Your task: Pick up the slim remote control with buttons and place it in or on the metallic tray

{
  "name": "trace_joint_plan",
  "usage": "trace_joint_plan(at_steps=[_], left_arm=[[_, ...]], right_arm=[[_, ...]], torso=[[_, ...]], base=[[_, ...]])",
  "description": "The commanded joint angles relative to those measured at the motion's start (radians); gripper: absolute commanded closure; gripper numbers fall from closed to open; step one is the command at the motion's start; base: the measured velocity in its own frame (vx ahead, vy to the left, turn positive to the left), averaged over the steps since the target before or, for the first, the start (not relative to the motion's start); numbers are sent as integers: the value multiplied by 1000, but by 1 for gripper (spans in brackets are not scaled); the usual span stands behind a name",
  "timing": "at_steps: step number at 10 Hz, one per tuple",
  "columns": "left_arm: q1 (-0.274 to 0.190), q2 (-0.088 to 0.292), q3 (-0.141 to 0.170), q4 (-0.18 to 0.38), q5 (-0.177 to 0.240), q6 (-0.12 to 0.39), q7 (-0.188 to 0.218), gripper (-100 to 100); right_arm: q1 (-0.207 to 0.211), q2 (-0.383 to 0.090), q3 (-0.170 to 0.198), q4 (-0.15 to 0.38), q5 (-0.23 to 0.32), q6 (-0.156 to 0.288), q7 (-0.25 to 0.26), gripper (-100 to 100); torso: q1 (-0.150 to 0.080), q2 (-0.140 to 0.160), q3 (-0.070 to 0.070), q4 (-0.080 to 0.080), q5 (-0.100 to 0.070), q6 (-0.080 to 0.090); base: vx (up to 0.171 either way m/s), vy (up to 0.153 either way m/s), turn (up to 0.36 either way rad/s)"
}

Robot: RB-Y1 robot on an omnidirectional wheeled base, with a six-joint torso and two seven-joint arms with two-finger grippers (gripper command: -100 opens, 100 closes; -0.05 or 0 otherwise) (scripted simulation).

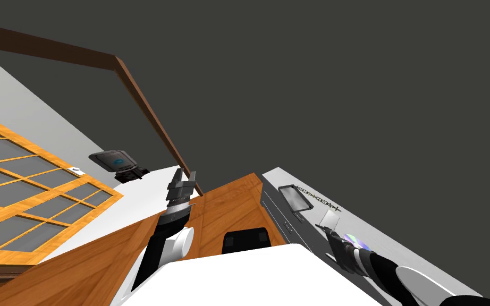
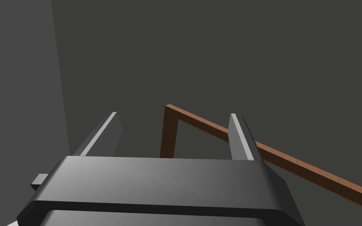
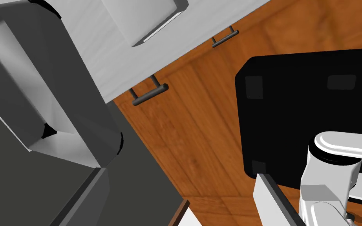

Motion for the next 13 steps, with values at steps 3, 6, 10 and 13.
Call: trace_joint_plan(at_steps=[3,6,10,13], left_arm=[[0,0,0,0,0,0,0,0],[0,0,0,0,0,0,0,0],[0,0,0,0,0,0,0,0],[0,0,0,0,0,0,0,0]], right_arm=[[-4,-40,0,44,64,-37,25,-100],[-12,-99,-4,129,147,-117,83,-100],[-30,-133,1,204,198,-193,133,-100],[-51,-140,16,264,224,-256,168,-100]], torso=[[-1,-1,0,0,0,0],[-3,-2,-1,0,-1,0],[-3,-2,-1,0,-1,0],[-6,-4,-2,-1,-2,0]], base=[[69,-38,50],[100,-70,85],[89,-66,63],[115,-109,62]])
